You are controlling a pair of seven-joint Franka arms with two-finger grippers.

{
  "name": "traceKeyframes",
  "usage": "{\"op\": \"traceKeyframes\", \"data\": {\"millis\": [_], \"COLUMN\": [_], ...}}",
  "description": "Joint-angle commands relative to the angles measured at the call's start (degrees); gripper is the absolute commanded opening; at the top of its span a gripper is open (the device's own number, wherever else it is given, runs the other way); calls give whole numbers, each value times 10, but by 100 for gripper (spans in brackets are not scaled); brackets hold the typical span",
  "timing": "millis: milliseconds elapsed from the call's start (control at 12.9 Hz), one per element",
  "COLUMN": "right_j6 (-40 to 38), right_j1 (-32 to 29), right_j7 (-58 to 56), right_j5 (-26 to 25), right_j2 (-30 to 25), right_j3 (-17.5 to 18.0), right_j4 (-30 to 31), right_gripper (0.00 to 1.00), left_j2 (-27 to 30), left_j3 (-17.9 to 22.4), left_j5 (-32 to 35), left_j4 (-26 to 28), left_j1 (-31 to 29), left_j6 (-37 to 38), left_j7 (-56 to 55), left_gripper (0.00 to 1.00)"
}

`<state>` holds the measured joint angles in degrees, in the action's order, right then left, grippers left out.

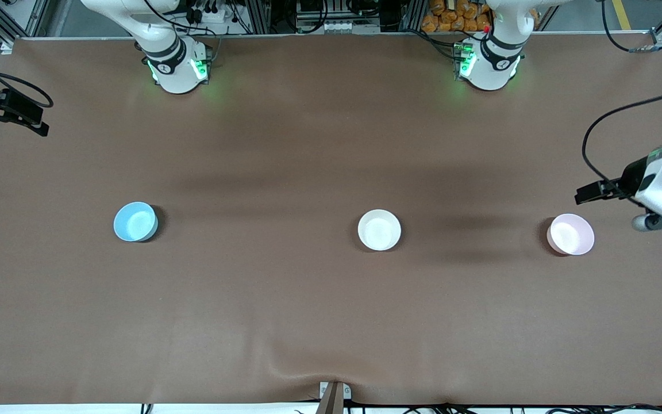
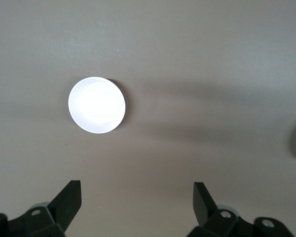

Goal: Stack pink and blue bowls on white bowl
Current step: 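Move the left gripper down over the pink bowl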

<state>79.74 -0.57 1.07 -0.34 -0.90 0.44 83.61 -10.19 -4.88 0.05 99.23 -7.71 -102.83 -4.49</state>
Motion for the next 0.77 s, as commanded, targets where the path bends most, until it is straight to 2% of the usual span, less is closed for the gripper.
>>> {"op": "traceKeyframes", "data": {"millis": [0, 232, 697], "right_j6": [1, 3, 1], "right_j1": [-8, -8, -9], "right_j7": [-3, -3, -3], "right_j5": [-5, -5, -5], "right_j2": [-9, -8, -7], "right_j3": [5, 5, 5], "right_j4": [7, 6, 8], "right_gripper": [100, 100, 100], "left_j2": [-14, -23, -24], "left_j3": [-3, -3, -3], "left_j5": [3, 3, 3], "left_j4": [0, 18, 94], "left_j1": [-4, -12, -27], "left_j6": [-3, -13, -145], "left_j7": [11, 11, 11], "left_gripper": [100, 100, 100]}}
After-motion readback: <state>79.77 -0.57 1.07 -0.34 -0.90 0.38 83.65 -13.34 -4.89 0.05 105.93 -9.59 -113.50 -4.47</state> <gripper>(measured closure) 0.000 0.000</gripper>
